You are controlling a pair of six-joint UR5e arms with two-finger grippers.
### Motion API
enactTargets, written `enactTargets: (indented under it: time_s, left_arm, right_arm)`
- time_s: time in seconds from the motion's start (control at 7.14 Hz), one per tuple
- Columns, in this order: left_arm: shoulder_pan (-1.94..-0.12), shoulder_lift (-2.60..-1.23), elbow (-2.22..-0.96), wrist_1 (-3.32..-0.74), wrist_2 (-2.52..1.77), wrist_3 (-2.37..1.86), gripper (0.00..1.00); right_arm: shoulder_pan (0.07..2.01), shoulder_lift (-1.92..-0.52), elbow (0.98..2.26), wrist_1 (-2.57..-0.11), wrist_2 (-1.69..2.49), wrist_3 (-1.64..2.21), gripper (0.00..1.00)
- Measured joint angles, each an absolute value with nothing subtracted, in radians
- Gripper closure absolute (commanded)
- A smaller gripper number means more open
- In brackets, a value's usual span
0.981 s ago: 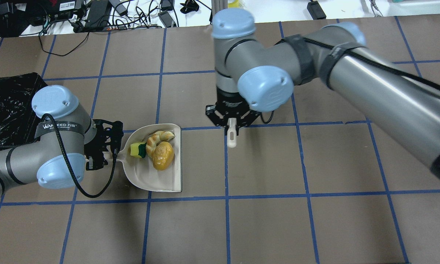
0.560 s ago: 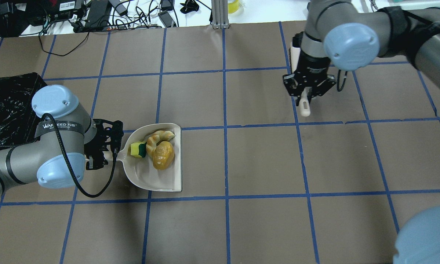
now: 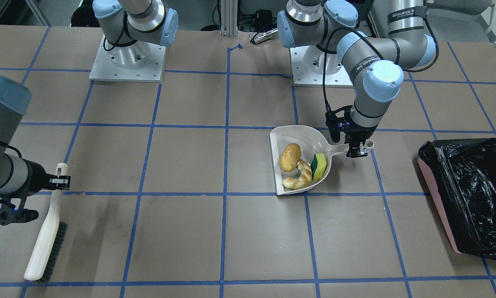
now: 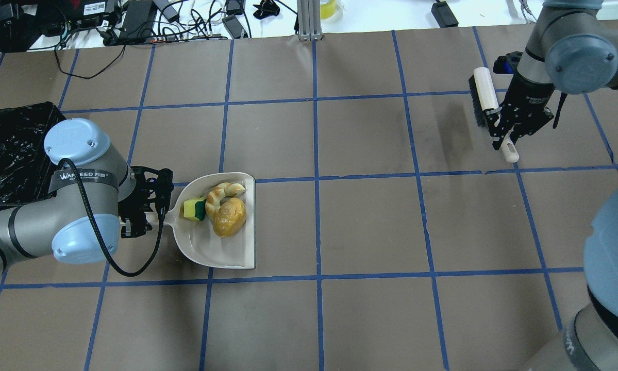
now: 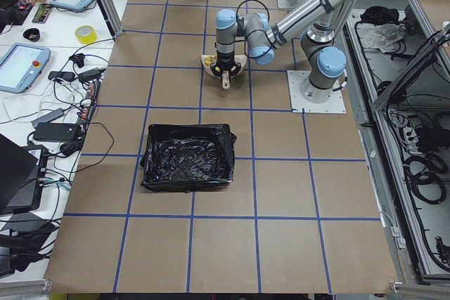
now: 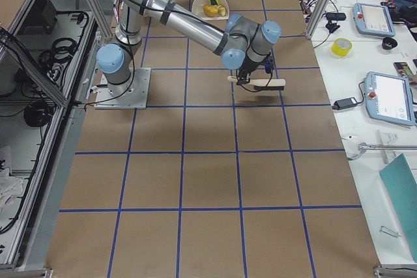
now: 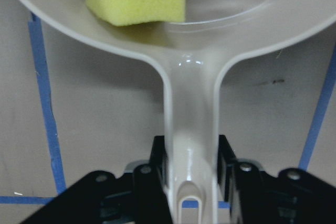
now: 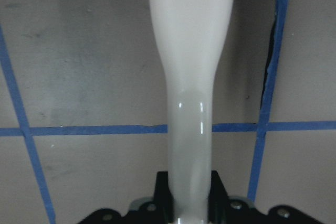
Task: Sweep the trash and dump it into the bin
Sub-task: 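Return the brush to its spot and release it with the right gripper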
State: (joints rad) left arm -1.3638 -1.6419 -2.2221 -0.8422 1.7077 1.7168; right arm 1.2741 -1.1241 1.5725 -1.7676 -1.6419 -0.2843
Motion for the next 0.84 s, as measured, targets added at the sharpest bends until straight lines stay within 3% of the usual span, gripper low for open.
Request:
enactTargets:
  time_s: [0.28, 0.42, 0.84]
  left_arm:
    - [-1.364, -1.644, -2.223, -0.842, 1.707, 1.718, 1.00]
    - [-1.364, -1.645, -2.222, -0.841, 1.706, 1.717, 1.00]
    - [-1.361, -1.647, -2.215, -0.839, 1.706, 1.717, 1.00]
  right_arm:
    - [1.232, -1.095, 1.576, -1.794, -1.673, -0.343, 1.00]
    - [1.226, -1.091, 1.579, -1.795, -1.686, -0.345, 0.94]
    - [1.223, -1.085, 1.583, -1.798, -1.695, -0.348, 0.18]
